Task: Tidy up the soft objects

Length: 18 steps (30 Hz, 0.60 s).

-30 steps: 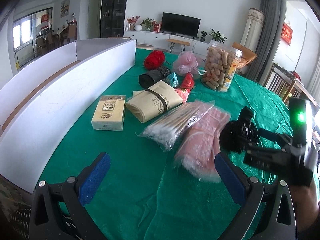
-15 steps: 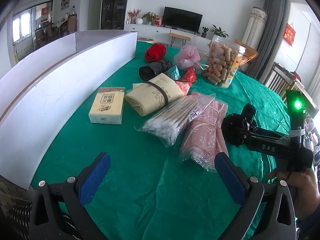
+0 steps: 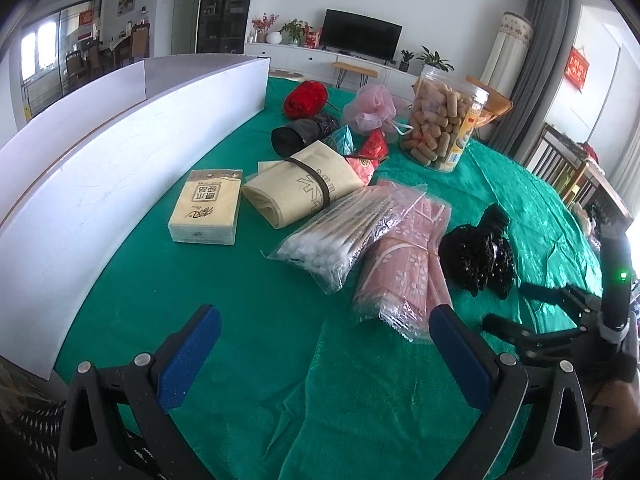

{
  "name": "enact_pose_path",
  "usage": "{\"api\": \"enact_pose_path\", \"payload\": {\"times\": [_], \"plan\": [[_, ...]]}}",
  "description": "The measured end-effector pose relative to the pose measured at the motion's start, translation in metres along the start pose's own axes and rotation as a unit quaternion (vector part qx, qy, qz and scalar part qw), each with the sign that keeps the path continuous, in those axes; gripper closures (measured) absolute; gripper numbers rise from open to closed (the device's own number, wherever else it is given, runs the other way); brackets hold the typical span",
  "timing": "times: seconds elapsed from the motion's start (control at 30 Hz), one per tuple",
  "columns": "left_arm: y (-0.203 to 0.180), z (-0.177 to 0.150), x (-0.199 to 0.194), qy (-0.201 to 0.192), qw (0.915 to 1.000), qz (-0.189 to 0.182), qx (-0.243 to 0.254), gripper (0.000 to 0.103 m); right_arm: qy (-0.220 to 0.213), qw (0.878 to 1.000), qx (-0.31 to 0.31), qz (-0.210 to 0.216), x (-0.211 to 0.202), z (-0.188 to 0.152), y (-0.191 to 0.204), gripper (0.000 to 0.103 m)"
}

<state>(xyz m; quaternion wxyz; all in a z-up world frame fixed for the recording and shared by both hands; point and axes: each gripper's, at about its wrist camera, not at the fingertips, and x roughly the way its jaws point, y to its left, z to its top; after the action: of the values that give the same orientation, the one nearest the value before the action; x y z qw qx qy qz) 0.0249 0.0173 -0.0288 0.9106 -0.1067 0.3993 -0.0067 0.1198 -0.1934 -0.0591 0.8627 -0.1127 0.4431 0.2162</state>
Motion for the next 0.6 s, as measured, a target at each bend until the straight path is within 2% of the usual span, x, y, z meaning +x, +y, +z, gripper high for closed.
{"api": "enact_pose_path", "payload": {"times": [0.1,0.33,0.5,0.6], "plan": [[0.0,0.0,-0.001,-0.003,1.0,0.007,0.002,0.0,-0.018,1.0,0.003,-0.004,0.01,0.009,0.001,0.01],[0.015,0.0,-0.006,-0.015,0.9993,0.016,-0.03,0.0,-0.016,1.0,0.013,-0.009,0.015,0.016,0.0,0.008],[0.022,0.002,0.001,-0.002,0.9983,0.006,-0.057,0.0,-0.016,1.0,0.013,-0.009,0.015,0.016,0.001,0.008],[0.017,0.001,0.004,0.005,0.9987,0.021,-0.046,0.0,-0.016,1.0,0.013,-0.009,0.015,0.016,0.001,0.008]]}}
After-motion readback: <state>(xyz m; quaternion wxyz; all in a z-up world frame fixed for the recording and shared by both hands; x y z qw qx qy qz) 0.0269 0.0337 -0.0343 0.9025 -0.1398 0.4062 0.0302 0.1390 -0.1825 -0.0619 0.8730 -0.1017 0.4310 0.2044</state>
